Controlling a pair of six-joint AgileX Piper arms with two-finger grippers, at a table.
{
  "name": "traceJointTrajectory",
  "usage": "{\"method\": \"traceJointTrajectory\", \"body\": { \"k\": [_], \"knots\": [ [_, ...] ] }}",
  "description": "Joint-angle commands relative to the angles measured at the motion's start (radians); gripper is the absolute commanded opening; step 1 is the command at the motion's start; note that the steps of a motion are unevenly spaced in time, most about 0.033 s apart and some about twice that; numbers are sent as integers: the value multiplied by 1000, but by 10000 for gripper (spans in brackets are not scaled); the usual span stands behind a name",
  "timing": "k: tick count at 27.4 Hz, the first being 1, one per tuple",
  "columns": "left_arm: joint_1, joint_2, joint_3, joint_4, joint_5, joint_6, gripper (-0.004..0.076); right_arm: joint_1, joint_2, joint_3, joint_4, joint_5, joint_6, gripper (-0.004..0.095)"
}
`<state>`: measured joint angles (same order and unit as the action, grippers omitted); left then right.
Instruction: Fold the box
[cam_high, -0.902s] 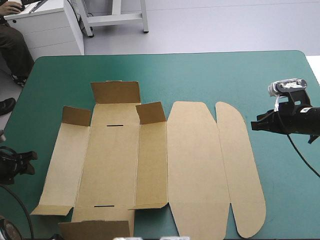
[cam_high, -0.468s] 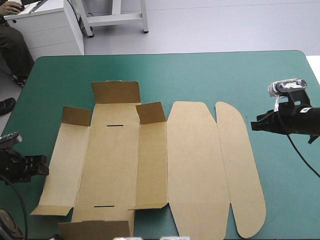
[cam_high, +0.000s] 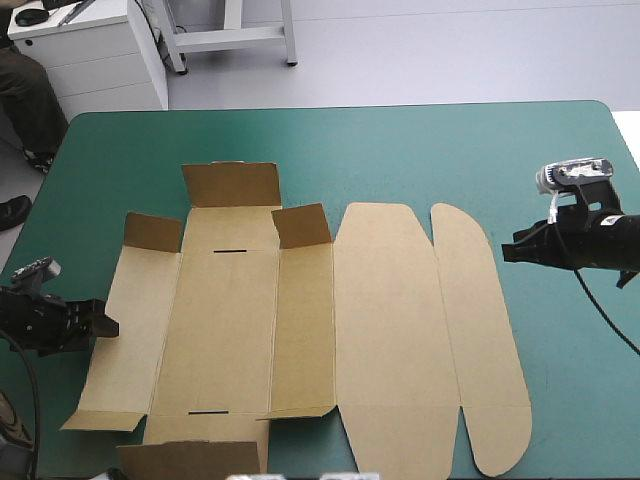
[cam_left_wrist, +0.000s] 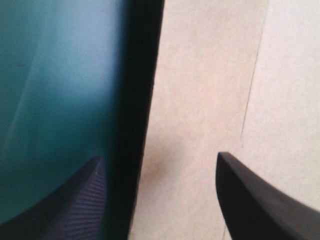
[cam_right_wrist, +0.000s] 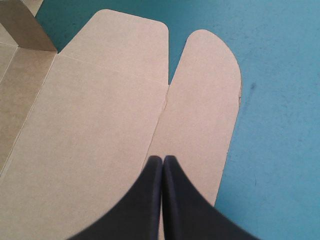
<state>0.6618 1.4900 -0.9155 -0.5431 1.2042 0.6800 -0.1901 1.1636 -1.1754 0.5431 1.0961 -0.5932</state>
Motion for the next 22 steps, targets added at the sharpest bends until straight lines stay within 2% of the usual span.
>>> {"method": "traceJointTrajectory", "body": {
  "k": [1,9,22],
  "knots": [
    [-32,-26,-4,-42,87,1,452,-5,-22,-22,35,-26,-14,-15],
    [-72,-26,98,-53,87,4,452,-5,-22,-22,35,-26,-14,-15],
    [-72,-37,115,-121,87,17,451,-5,-22,-22,38,-22,-14,-15]
  ]
}}
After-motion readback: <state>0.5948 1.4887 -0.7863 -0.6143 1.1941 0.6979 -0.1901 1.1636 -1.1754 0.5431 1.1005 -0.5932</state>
